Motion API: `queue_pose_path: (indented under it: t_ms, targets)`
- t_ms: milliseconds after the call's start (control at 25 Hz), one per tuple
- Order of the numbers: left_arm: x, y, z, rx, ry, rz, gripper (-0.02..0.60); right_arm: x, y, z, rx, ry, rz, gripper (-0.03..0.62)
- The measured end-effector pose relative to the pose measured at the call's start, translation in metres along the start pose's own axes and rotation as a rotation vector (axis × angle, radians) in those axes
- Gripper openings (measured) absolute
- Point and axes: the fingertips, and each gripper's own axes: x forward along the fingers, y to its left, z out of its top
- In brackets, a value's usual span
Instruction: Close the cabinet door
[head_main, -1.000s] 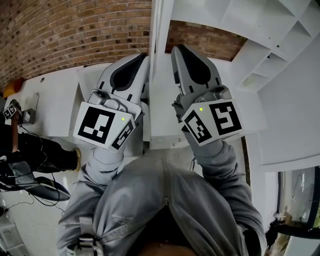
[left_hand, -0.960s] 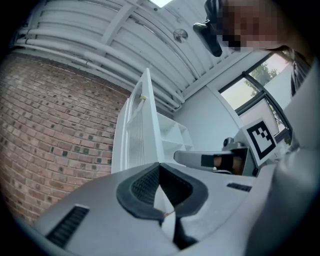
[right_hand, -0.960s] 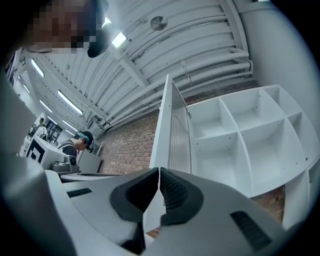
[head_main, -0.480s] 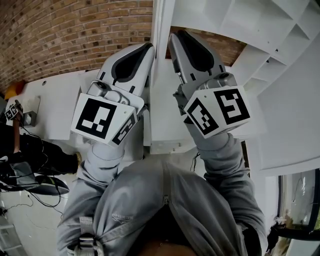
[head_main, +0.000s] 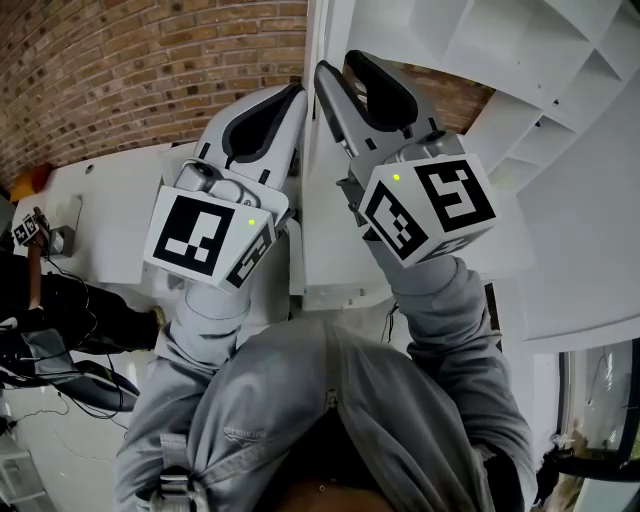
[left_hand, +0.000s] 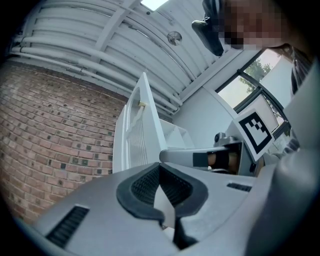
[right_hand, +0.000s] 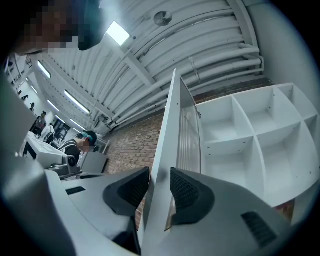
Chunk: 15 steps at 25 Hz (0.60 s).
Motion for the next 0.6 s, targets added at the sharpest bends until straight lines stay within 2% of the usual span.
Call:
queue_pose_path:
  t_ms: [600]
  targets:
    - [0.004,0.009,-0.012,-0.022,0.015,-0.001,0.003,0.007,0.000,-0.004,-0.053,0.000,-0.045,0.143]
